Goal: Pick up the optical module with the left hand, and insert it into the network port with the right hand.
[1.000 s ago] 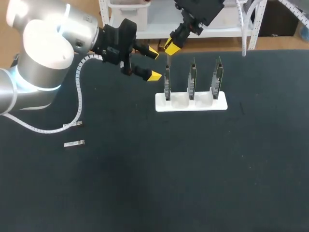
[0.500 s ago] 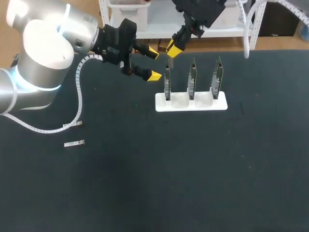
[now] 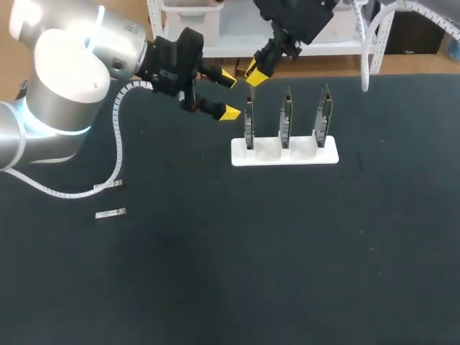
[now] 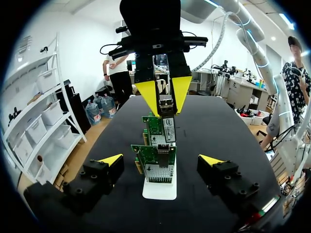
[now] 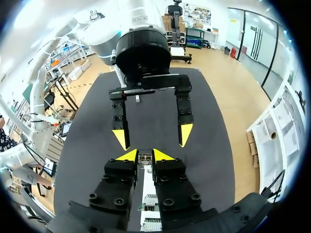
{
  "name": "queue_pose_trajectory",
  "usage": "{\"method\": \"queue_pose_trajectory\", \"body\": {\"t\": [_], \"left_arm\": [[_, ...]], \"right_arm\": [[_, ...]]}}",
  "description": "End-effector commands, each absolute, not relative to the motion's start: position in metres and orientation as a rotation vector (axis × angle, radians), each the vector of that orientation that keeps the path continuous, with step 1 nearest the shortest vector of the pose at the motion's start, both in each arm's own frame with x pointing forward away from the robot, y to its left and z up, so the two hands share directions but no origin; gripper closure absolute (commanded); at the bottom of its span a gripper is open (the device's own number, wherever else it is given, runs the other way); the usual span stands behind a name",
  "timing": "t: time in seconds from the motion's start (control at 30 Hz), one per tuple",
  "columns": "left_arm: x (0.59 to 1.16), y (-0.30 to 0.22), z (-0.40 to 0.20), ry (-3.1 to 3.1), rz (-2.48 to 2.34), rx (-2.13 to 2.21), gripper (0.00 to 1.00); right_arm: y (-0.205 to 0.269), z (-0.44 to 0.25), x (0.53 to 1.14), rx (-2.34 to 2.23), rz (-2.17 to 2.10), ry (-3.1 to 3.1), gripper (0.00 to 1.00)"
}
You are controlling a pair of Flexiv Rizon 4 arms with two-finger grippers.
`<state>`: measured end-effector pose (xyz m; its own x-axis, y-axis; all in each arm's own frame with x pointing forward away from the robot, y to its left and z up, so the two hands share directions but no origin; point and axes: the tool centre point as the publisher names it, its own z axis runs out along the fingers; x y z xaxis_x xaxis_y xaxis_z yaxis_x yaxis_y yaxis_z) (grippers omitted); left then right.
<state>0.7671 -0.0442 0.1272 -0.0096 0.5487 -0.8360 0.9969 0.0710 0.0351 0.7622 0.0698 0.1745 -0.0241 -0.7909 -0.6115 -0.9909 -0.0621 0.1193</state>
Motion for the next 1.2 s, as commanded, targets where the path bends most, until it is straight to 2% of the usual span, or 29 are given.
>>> {"method": "queue_pose_trajectory", "body": {"t": [0.03, 1.2], "left_arm": [[0.769, -0.045, 0.128, 1.652, -0.808, 1.567, 0.00], [0.769, -0.045, 0.128, 1.652, -0.808, 1.567, 0.00]], "right_arm": [[0.068, 0.172, 0.760, -1.896, 0.769, 1.854, 1.00], [0.077, 0.168, 0.773, -1.935, 0.744, 1.810, 1.00]]}}
